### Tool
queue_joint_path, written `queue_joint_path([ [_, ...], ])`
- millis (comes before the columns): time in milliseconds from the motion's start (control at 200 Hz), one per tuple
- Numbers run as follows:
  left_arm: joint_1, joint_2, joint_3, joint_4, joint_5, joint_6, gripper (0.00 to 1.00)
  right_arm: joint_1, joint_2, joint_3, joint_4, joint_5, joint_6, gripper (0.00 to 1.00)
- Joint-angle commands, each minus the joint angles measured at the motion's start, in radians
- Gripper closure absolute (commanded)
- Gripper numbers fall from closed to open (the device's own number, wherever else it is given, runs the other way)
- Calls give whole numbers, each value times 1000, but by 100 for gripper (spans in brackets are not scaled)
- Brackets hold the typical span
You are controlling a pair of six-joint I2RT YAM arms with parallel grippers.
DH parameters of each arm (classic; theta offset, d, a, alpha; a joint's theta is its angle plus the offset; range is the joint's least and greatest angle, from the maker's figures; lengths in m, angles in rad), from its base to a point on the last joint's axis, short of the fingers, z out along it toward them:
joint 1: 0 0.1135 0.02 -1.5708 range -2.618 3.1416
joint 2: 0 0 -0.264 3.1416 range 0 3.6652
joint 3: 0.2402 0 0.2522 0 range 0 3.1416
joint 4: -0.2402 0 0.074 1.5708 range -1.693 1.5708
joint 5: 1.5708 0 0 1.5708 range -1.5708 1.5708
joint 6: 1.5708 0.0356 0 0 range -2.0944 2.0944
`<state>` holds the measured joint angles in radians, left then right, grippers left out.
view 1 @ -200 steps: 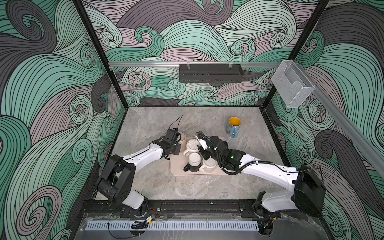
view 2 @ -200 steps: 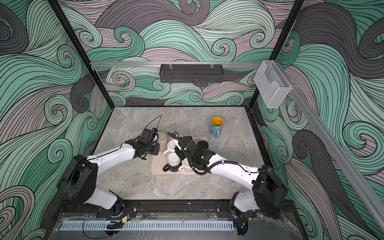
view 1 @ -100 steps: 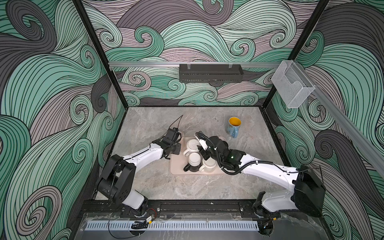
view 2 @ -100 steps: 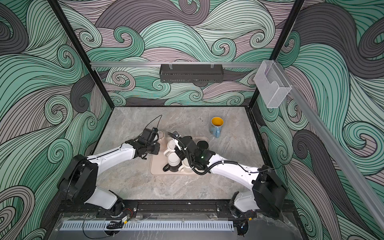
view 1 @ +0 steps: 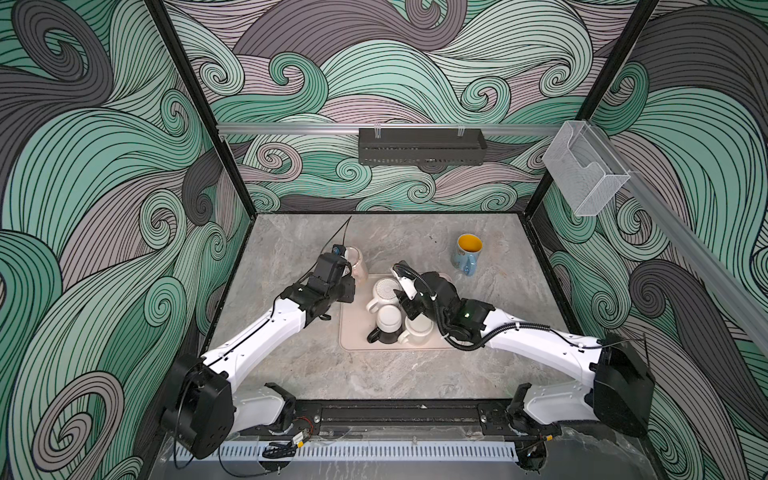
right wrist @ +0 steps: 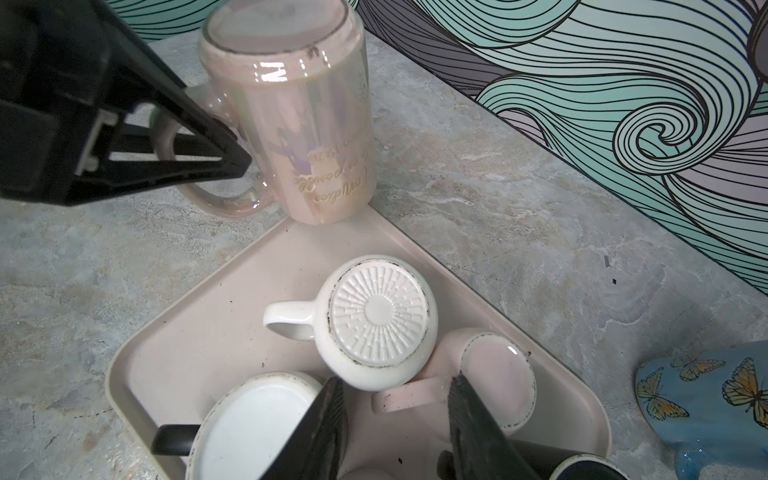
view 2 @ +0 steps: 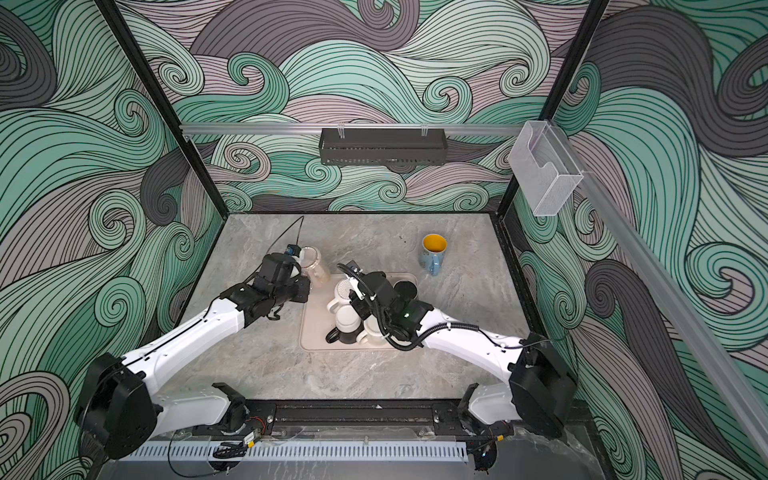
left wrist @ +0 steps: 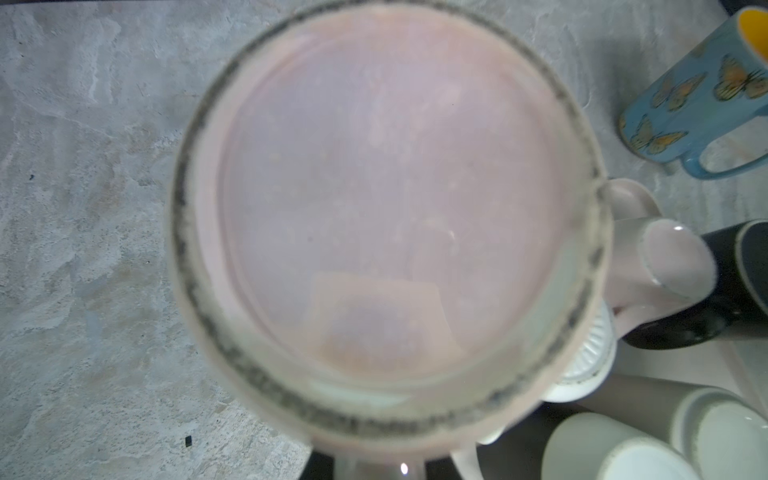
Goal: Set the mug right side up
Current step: 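Lift the pink mug with the left gripper while the right gripper rises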
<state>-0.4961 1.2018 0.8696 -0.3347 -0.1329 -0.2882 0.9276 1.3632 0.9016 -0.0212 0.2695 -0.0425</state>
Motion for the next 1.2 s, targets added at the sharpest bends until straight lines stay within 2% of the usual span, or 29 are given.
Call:
queue_joint_path([
  [0,-1,-136,19,91,45,-39,100,4,-40,-25,31,12,13,57],
  [195,1,-325,-7,200,140,-106,100,-4,-58,-46,67,49,31,57],
  [365,1,-410,15,225,222,-195,100,-42,-93,-88,123,34,94,56],
  [525,1,-443,23,298,319,-285,100,-134,-154,-131,155,-100,210,55],
  [781,2,-406,-11,574,499,-437,100,-259,-251,-190,222,-305,382,54],
  [971,4,-378,-36,715,559,-484,100,-341,-324,-228,333,-489,574,56],
  [1196,7,-361,-47,773,593,-494,100,-352,-329,-245,474,-631,774,55],
])
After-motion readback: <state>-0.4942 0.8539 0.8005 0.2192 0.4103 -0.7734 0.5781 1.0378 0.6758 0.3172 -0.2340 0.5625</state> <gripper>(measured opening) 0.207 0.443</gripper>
